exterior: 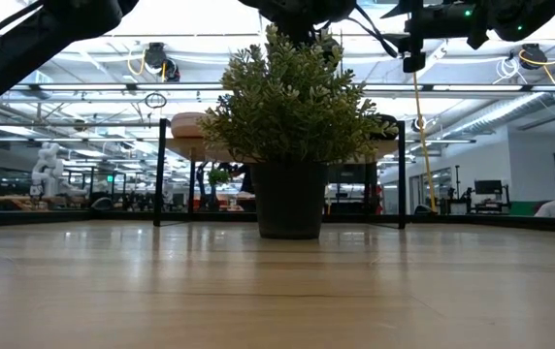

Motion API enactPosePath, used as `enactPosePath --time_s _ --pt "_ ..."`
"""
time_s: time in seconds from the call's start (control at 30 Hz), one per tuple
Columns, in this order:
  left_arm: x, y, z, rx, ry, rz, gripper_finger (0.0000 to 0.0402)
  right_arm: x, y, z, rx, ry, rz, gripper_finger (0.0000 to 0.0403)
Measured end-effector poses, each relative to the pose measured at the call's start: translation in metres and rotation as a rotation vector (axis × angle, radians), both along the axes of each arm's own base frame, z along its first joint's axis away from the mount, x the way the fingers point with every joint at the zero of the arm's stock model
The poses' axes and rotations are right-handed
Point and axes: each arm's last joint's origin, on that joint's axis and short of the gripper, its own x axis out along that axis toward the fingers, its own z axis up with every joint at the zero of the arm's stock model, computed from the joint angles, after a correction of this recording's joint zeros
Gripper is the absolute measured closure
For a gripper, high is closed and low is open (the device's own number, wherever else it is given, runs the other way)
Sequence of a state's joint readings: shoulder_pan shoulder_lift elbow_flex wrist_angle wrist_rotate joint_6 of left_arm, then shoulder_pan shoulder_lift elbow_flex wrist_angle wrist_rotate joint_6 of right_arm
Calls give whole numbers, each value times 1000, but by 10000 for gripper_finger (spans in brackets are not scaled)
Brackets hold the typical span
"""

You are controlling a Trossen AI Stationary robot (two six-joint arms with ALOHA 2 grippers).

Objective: Pick and place slides into the shelf
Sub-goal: Put the black slipper on the shelf

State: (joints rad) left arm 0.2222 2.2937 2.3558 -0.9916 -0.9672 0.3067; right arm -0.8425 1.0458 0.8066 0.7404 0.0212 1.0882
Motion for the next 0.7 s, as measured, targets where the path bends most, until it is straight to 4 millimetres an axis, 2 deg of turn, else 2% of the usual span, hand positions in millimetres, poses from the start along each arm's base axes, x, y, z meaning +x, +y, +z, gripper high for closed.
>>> enactPosePath --time_s 0.7 --pt "0 -1 1 -27 -11 -23 339 0 0 0 6 -7 4 255"
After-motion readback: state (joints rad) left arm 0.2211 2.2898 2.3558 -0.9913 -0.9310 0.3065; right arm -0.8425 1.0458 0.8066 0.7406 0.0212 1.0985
